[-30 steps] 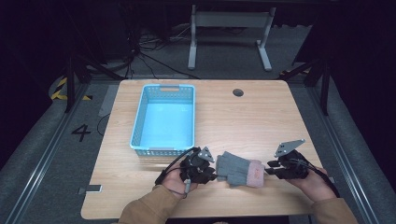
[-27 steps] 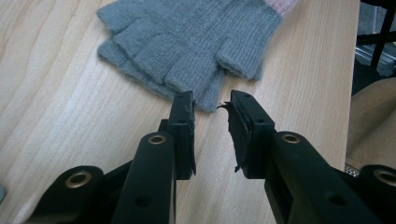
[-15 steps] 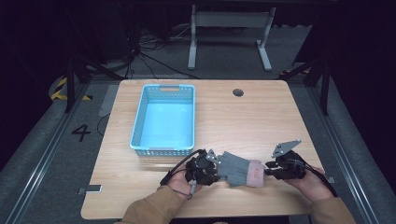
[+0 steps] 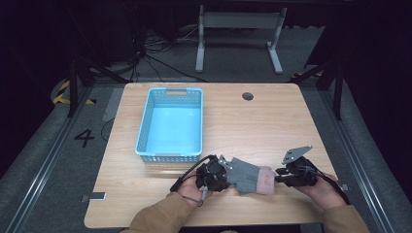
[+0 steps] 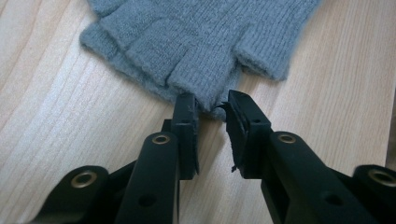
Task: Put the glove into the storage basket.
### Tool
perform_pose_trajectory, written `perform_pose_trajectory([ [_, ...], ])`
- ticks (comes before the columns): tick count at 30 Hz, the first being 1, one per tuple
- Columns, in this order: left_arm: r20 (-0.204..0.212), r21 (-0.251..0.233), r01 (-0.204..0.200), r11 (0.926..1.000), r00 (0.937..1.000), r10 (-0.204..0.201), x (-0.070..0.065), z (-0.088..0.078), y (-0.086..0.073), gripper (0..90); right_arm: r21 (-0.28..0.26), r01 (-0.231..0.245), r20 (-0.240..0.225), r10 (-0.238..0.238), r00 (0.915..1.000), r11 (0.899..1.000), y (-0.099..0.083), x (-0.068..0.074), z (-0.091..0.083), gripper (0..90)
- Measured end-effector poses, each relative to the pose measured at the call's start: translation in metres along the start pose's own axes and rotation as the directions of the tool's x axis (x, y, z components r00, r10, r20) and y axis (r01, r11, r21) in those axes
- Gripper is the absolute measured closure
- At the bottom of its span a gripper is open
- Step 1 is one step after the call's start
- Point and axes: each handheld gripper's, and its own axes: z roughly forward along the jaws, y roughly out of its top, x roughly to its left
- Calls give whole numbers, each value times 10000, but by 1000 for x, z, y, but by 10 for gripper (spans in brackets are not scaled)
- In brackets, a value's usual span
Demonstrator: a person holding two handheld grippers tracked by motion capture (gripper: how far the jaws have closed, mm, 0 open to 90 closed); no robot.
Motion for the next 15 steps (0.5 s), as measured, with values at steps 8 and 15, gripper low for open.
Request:
perform_pose_trajectory([
  [8,-383,72,-186,9998,9991,189,-4,-2,3,877,67,505,204,-506,9985,9987,3,6,-1,826],
  [15,-373,-208,-303,9993,9989,295,-9,-11,2,882,-249,569,479,-557,9973,9981,5,8,-9,877],
])
